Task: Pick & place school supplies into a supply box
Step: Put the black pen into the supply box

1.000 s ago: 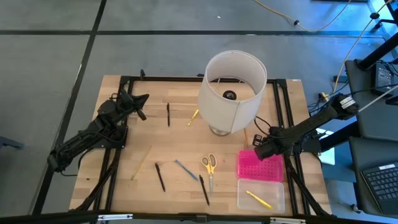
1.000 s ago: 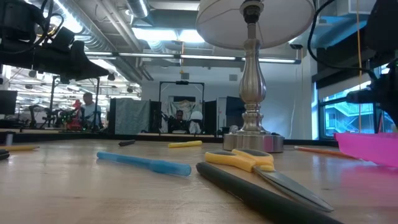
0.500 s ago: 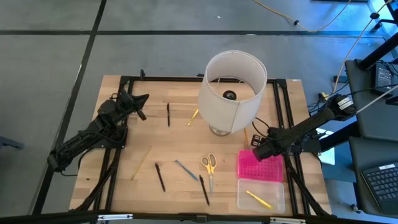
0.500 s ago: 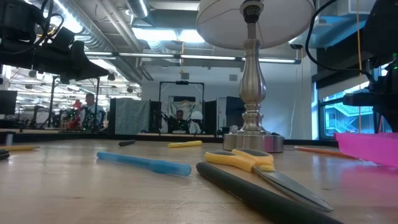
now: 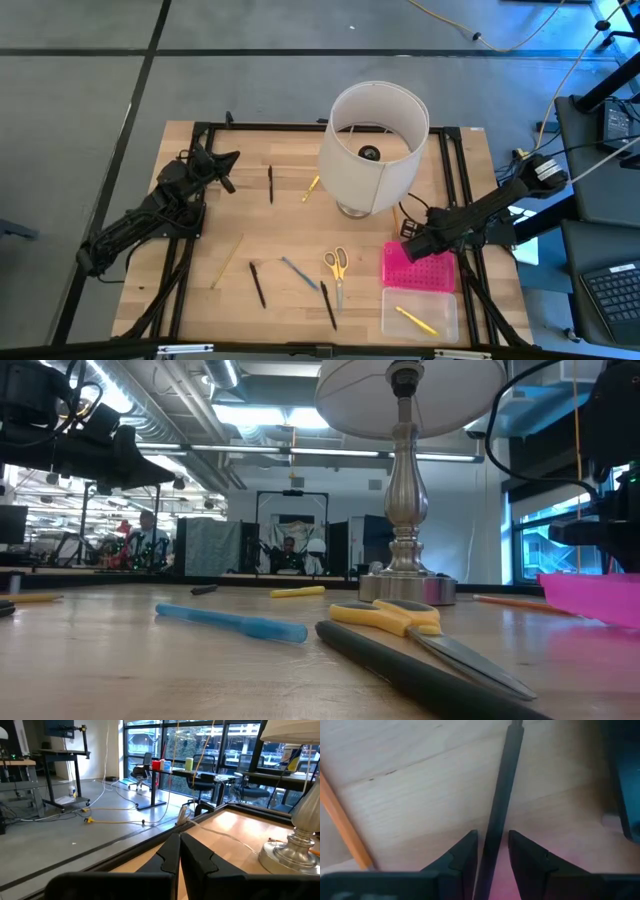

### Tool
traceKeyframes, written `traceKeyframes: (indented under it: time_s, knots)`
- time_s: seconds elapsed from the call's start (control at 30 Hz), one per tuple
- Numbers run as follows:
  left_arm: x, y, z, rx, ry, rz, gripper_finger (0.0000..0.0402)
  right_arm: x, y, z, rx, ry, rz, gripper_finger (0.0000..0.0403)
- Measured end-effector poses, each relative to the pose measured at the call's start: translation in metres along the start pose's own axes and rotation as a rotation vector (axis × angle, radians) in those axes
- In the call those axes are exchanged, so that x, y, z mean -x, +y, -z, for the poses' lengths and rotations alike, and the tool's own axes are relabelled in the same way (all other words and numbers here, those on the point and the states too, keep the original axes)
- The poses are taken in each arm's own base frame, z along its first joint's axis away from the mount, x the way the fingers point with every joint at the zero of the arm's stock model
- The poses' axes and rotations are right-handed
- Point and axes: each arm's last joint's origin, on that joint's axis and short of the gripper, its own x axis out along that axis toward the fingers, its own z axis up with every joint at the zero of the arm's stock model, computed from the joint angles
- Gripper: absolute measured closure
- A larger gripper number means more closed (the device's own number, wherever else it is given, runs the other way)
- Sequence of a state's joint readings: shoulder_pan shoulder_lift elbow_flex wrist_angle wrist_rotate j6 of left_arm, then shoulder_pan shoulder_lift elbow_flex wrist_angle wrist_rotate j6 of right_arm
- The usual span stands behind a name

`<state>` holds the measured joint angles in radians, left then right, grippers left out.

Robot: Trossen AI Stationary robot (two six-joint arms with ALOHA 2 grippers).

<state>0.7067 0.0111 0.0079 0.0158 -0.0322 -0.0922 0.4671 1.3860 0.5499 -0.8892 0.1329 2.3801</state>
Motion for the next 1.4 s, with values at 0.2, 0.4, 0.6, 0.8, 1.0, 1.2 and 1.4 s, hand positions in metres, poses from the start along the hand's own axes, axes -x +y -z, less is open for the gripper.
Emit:
traceKeyframes:
  time_s: [0.2,0.4,0.6,0.8,1.0,1.2,1.4]
  knots:
    - [0.0,0.0,0.0,0.0,0.0,0.0,0.0395,-0.002,0.0,0.0,0.007,-0.021,0.012,0.0323]
    - [0.0,0.0,0.0,0.0,0.0,0.0,0.0395,-0.002,0.0,0.0,0.052,-0.028,0.013,0.0372]
    - [0.0,0.0,0.0,0.0,0.0,0.0,0.0395,-0.001,-0.002,-0.002,0.084,-0.028,0.02,0.0363]
    - [0.0,0.0,0.0,0.0,0.0,0.0,0.0395,0.003,-0.009,-0.011,0.098,-0.058,0.038,0.0362]
    - [0.0,0.0,0.0,0.0,0.0,0.0,0.0395,0.008,-0.009,-0.013,0.096,-0.06,0.004,0.0364]
    - [0.0,0.0,0.0,0.0,-0.001,-0.001,0.0395,0.014,-0.007,-0.016,0.103,-0.105,-0.102,0.036]
    - [0.0,0.0,0.0,0.0,-0.001,-0.001,0.0395,0.032,-0.001,-0.019,0.118,-0.195,-0.186,0.036]
